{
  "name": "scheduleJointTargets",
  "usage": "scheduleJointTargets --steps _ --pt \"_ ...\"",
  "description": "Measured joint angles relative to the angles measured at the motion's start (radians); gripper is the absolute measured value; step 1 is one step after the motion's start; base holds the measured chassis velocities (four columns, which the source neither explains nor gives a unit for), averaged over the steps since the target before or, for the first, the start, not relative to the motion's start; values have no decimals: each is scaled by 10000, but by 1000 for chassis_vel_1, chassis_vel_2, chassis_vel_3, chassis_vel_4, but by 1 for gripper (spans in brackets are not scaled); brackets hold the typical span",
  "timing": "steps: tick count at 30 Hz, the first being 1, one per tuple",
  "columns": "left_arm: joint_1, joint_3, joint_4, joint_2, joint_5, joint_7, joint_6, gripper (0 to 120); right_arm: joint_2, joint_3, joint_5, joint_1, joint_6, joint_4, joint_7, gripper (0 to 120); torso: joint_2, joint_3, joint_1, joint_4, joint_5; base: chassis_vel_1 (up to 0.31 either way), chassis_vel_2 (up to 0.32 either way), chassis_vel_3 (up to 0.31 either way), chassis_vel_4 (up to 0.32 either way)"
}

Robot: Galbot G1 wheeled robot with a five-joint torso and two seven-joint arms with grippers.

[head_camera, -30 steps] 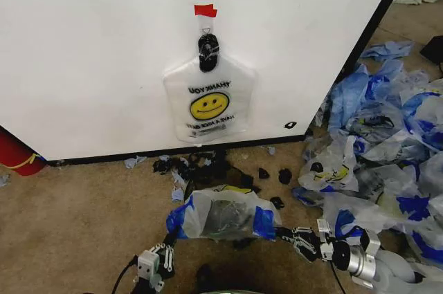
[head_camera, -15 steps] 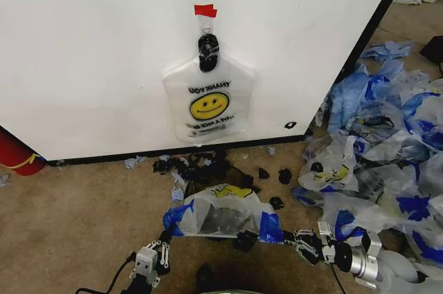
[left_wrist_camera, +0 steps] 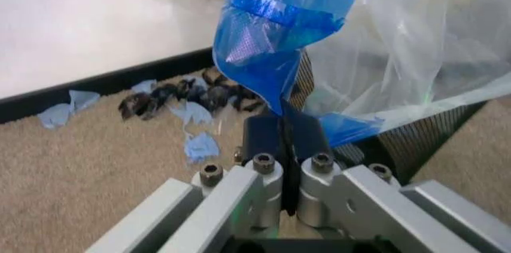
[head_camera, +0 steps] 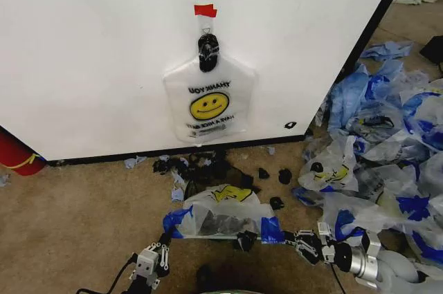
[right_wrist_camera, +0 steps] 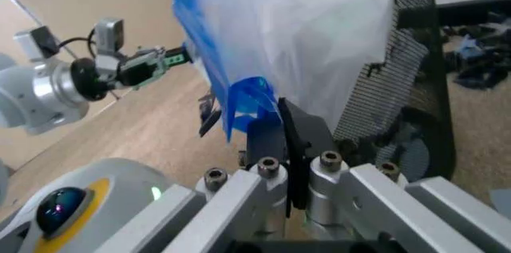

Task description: Pick up the garbage bag from the wall and place it over the trash bin.

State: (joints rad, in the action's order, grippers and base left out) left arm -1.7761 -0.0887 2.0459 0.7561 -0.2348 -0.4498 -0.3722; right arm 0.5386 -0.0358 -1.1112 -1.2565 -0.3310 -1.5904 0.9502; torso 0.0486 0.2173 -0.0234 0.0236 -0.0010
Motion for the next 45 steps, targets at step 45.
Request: scheduleJointTargets --steps 45 --pt "1056 966 -535 203 -563 -91 -44 0 471 66 -1345 345 767 -152 -2705 0 0 0 0 -2 0 0 0 0 0"
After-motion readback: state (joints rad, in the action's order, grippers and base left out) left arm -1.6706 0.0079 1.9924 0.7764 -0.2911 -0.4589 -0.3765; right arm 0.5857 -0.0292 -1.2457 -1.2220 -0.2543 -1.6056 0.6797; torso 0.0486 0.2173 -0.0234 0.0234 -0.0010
